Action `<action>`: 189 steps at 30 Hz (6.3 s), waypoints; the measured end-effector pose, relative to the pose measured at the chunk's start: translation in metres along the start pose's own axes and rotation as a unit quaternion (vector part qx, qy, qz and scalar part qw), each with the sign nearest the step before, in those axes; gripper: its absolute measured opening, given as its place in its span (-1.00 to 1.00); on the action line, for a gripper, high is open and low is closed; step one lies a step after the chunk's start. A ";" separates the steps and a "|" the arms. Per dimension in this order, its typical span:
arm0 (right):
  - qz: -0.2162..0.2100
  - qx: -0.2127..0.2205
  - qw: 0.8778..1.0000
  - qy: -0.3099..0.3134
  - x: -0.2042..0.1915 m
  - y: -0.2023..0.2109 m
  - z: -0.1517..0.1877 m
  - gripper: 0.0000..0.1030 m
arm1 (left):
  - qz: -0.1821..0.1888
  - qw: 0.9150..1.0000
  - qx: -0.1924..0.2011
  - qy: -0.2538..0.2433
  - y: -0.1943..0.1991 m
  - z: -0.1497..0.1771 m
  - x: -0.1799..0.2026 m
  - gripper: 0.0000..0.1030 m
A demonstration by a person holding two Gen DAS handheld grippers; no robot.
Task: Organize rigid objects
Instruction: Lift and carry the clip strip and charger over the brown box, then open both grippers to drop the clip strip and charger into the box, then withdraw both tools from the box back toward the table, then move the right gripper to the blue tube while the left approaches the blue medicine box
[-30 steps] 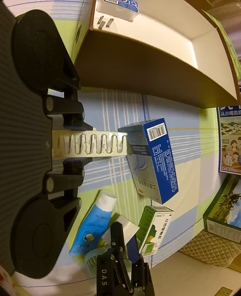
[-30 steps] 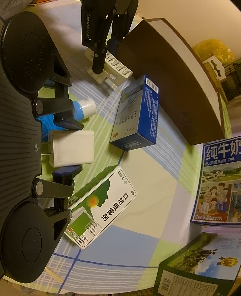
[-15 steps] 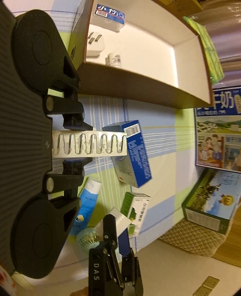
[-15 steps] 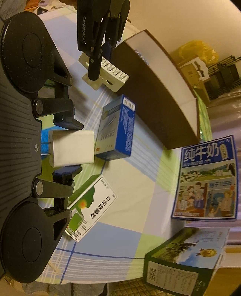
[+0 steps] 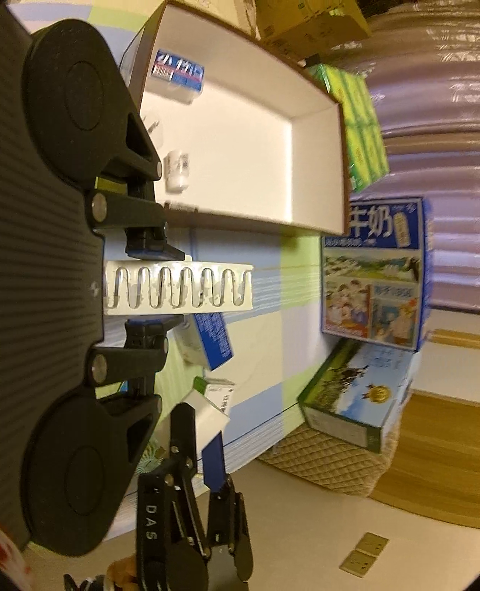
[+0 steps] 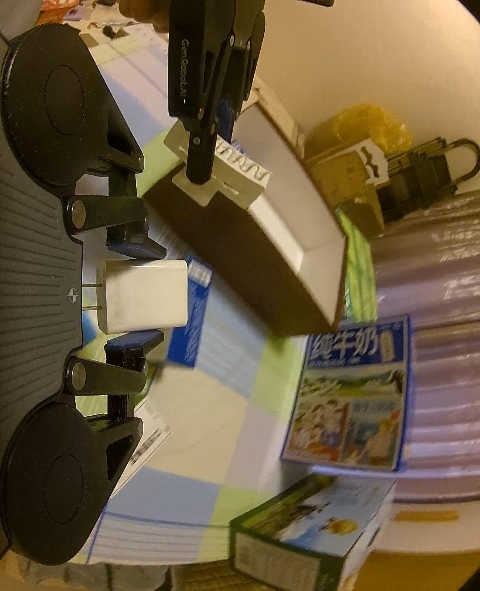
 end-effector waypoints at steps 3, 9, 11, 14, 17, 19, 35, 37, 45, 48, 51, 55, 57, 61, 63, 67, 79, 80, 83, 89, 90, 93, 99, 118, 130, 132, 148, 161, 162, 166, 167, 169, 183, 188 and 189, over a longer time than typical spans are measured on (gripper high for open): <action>-0.012 0.011 1.000 0.009 -0.022 -0.005 -0.016 -0.26 | -0.006 1.000 0.011 0.004 0.012 -0.006 -0.016 -0.55; -0.035 0.025 0.999 0.023 -0.065 -0.026 -0.046 -0.26 | -0.024 0.999 0.024 0.002 0.030 -0.019 -0.058 -0.55; -0.042 0.027 0.998 0.026 -0.079 -0.035 -0.055 -0.26 | -0.030 0.999 0.025 0.000 0.033 -0.023 -0.073 -0.55; -0.044 0.028 0.998 0.030 -0.097 -0.051 -0.068 -0.26 | -0.038 0.999 0.023 -0.007 0.034 -0.029 -0.094 -0.55; -0.041 0.022 0.998 0.031 -0.113 -0.070 -0.079 -0.26 | -0.043 0.999 0.018 -0.017 0.030 -0.036 -0.116 -0.55; -0.035 0.016 0.999 0.031 -0.119 -0.083 -0.085 -0.26 | -0.043 0.999 0.012 -0.019 0.025 -0.040 -0.129 -0.55; 0.029 -0.066 0.997 0.032 -0.110 -0.196 -0.106 -0.26 | -0.025 0.996 -0.074 -0.042 -0.069 -0.059 -0.196 -0.55; 0.034 -0.077 0.996 0.034 -0.104 -0.206 -0.106 -0.26 | -0.022 0.995 -0.086 -0.041 -0.082 -0.059 -0.198 -0.55; 0.055 -0.107 0.991 0.049 -0.088 -0.236 -0.106 -0.26 | -0.012 0.992 -0.118 -0.039 -0.120 -0.058 -0.204 -0.55; 0.060 -0.112 0.990 0.053 -0.083 -0.242 -0.107 -0.26 | -0.004 0.991 -0.126 -0.039 -0.130 -0.059 -0.203 -0.54; 0.064 -0.116 0.990 0.052 -0.079 -0.246 -0.109 -0.26 | 0.001 0.991 -0.125 -0.042 -0.137 -0.061 -0.203 -0.44; 0.064 -0.116 0.990 0.052 -0.076 -0.249 -0.111 -0.26 | -0.007 0.992 -0.118 -0.042 -0.140 -0.065 -0.207 -0.24; 0.063 -0.117 0.990 0.050 -0.076 -0.250 -0.112 -0.26 | -0.005 0.992 -0.117 -0.037 -0.140 -0.067 -0.210 -0.19; 0.063 -0.117 0.990 0.051 -0.077 -0.251 -0.112 -0.26 | -0.009 0.993 -0.113 -0.033 -0.138 -0.071 -0.216 -0.16; 0.064 -0.117 0.990 0.051 -0.078 -0.251 -0.112 -0.26 | -0.009 0.993 -0.113 -0.032 -0.138 -0.072 -0.218 -0.16; 0.067 -0.110 0.991 0.048 -0.075 -0.253 -0.114 -0.26 | -0.008 0.993 -0.112 -0.031 -0.136 -0.072 -0.219 -0.16; 0.061 -0.075 0.994 0.042 -0.077 -0.231 -0.121 0.20 | -0.012 0.994 -0.106 -0.029 -0.124 -0.071 -0.223 0.00; 0.060 -0.076 0.994 0.041 -0.078 -0.231 -0.120 0.20 | -0.012 0.994 -0.105 -0.029 -0.123 -0.071 -0.222 0.00; 0.056 -0.078 0.995 0.035 -0.080 -0.228 -0.116 0.20 | -0.013 0.994 -0.104 -0.029 -0.120 -0.070 -0.222 0.00; 0.053 -0.074 0.995 0.028 -0.084 -0.220 -0.114 0.20 | -0.014 0.995 -0.099 -0.028 -0.110 -0.070 -0.222 0.00; 0.054 -0.073 0.996 0.028 -0.085 -0.218 -0.113 0.20 | -0.014 0.995 -0.097 -0.028 -0.108 -0.070 -0.222 0.00; 0.052 -0.068 0.996 0.026 -0.088 -0.212 -0.114 0.20 | -0.015 0.995 -0.094 -0.029 -0.101 -0.070 -0.221 0.00; 0.052 -0.057 0.997 0.024 -0.096 -0.197 -0.113 0.20 | -0.016 0.996 -0.084 -0.031 -0.084 -0.068 -0.219 0.00; 0.050 -0.001 0.999 -0.016 -0.115 -0.120 -0.098 0.20 | -0.013 0.999 -0.033 -0.039 -0.005 -0.057 -0.191 0.00; 0.046 0.022 0.998 -0.045 -0.115 -0.061 -0.070 0.20 | -0.001 0.999 -0.025 -0.028 0.033 -0.028 -0.155 0.00; 0.045 0.025 0.997 -0.050 -0.113 -0.051 -0.064 0.20 | -0.002 0.999 -0.024 -0.025 0.038 -0.023 -0.149 0.00; 0.049 0.004 0.993 -0.111 -0.080 0.013 0.012 0.20 | 0.048 0.996 -0.065 -0.024 0.046 0.034 -0.059 0.00; 0.073 -0.027 0.982 -0.172 -0.033 0.050 0.076 0.20 | 0.081 0.991 -0.098 -0.044 0.024 0.068 0.005 0.00; 0.074 -0.027 0.982 -0.173 -0.032 0.051 0.077 0.20 | 0.081 0.991 -0.099 -0.044 0.021 0.070 0.010 0.00; 0.079 -0.027 0.981 -0.176 -0.022 0.054 0.085 0.20 | 0.080 0.989 -0.112 -0.047 0.011 0.077 0.022 0.00; 0.082 -0.029 0.981 -0.176 -0.019 0.055 0.087 0.20 | 0.081 0.989 -0.114 -0.048 0.009 0.078 0.024 0.00; 0.086 -0.033 0.980 -0.176 -0.014 0.056 0.091 0.20 | 0.081 0.988 -0.119 -0.050 0.005 0.081 0.030 0.00; 0.096 -0.060 0.986 -0.121 0.009 0.033 0.108 0.20 | 0.069 0.986 -0.141 -0.059 -0.033 0.085 0.048 0.00; 0.083 -0.067 0.990 -0.088 0.015 0.013 0.104 0.20 | 0.055 0.985 -0.148 -0.064 -0.052 0.085 0.047 0.00; 0.081 -0.069 0.991 -0.080 0.017 0.008 0.104 0.20 | 0.052 0.985 -0.150 -0.062 -0.056 0.085 0.046 0.00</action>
Point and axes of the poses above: each gripper's, at about its wrist camera, not at the fingertips, and y roughly against the way its jaws point, x to its right, z to its underside, the point moved 7 cm from there along -y, roughly the way its jaws point, and after that the axes turned 5 degrees about y, right-handed, at the moved point
